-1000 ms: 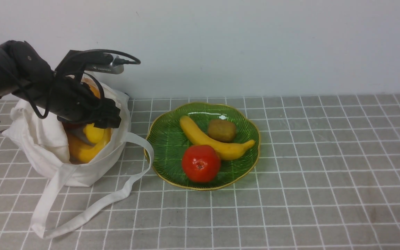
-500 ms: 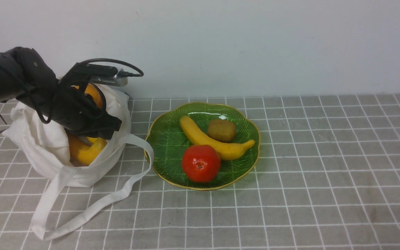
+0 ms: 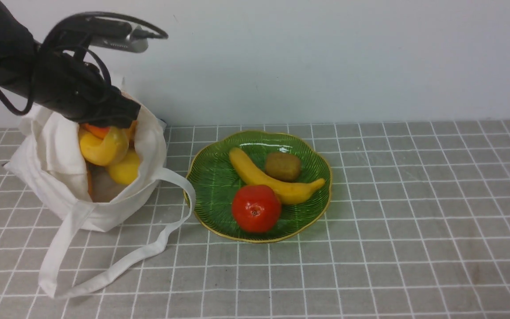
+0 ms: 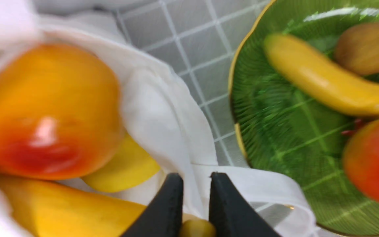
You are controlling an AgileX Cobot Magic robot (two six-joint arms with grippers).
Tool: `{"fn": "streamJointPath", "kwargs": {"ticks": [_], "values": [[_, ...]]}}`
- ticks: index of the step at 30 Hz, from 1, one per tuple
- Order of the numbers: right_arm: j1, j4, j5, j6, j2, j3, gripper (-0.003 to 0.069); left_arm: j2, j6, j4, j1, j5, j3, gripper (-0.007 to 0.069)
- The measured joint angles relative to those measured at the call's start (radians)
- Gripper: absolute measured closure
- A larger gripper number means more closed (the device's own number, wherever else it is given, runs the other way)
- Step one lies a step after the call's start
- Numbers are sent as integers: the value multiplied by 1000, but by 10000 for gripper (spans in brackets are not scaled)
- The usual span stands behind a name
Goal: Take the fruit out of the bag on the grey coffee tablecloth and place them on the plate.
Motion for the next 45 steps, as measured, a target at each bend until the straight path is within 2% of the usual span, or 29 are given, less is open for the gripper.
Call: {"fn": "streamJointPath", "kwargs": {"ticks": [5,11,21,30,33,40,42,45], "values": [[0,0,0,0,0,0,671,-70,-3,-123,-19,47,-35,549],[0,0,0,0,0,0,671,-115,25,-286,-118,85,-46,549],[0,0,0,0,0,0,671,-17,106,-308,-254,90,-46,549],[0,0,0,0,0,0,671,197,215,-280,-267,48,-46,537],[0,0,0,0,0,0,671,219,223,-276,-269,39,-46,470],[0,0,0,0,0,0,671,221,212,-248,-268,36,-59,112],[0,0,0,0,0,0,671,216,180,-236,-264,41,-72,65],[0,0,0,0,0,0,671,188,113,-213,-253,66,-87,70]]}}
